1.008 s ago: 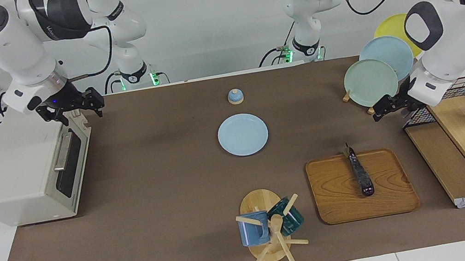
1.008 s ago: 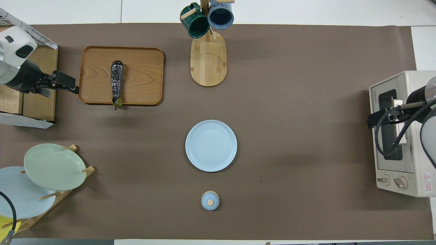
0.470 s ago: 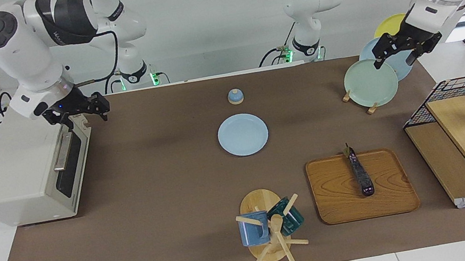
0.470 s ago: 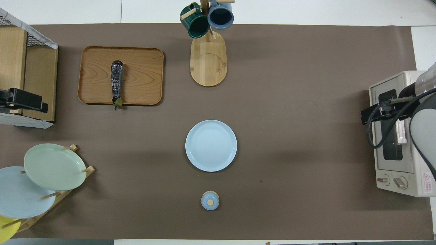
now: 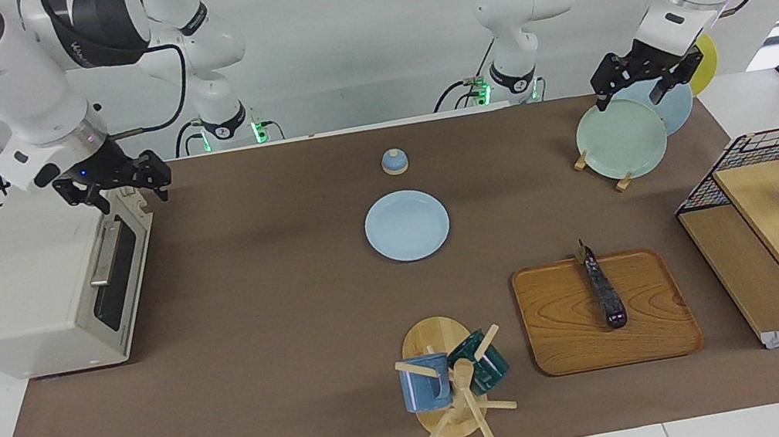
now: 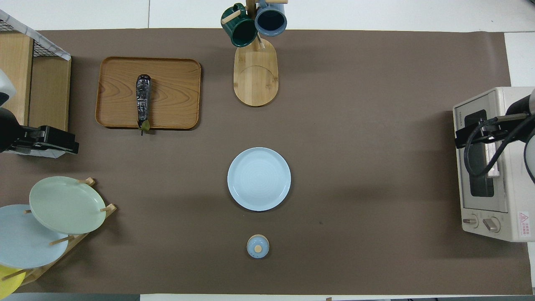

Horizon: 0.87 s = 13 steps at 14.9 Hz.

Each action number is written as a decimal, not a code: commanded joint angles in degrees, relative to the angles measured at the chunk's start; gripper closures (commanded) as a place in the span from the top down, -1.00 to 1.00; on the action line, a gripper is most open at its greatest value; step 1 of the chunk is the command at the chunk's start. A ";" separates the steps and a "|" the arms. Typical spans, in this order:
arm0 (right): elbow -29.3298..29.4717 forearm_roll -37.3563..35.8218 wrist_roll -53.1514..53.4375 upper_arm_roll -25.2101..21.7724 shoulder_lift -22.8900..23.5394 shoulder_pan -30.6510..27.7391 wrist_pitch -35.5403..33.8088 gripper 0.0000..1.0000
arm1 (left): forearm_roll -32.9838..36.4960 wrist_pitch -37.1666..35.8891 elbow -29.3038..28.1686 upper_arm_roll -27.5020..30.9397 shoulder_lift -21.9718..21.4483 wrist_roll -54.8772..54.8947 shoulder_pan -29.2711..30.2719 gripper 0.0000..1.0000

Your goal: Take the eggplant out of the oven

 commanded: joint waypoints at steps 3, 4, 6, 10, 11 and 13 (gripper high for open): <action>1.16 0.97 0.32 0.22 -0.11 -0.58 -1.37 1.00 | 2.35 -3.90 2.34 1.22 0.88 -0.22 -1.08 1.00; 0.90 1.06 0.23 0.22 -0.11 -0.67 -1.03 1.00 | 2.26 -3.64 2.34 1.04 1.05 -0.30 -0.91 1.00; 0.90 1.06 0.23 0.22 -0.11 -0.76 -1.29 1.00 | 1.73 -2.76 1.82 1.04 1.05 -0.22 -0.82 1.00; 0.90 1.06 0.31 0.31 -0.55 -0.50 -1.11 1.00 | 1.21 -2.67 1.55 1.21 0.97 -0.04 -0.82 1.00; 0.90 0.97 0.32 0.31 -0.73 -0.41 -0.94 1.00 | 0.68 -2.58 1.55 1.22 0.97 -0.04 -0.82 1.00; 0.81 1.06 0.32 0.31 -0.73 -0.67 -0.76 1.00 | -0.37 -1.88 1.55 1.30 0.97 -0.04 -0.73 1.00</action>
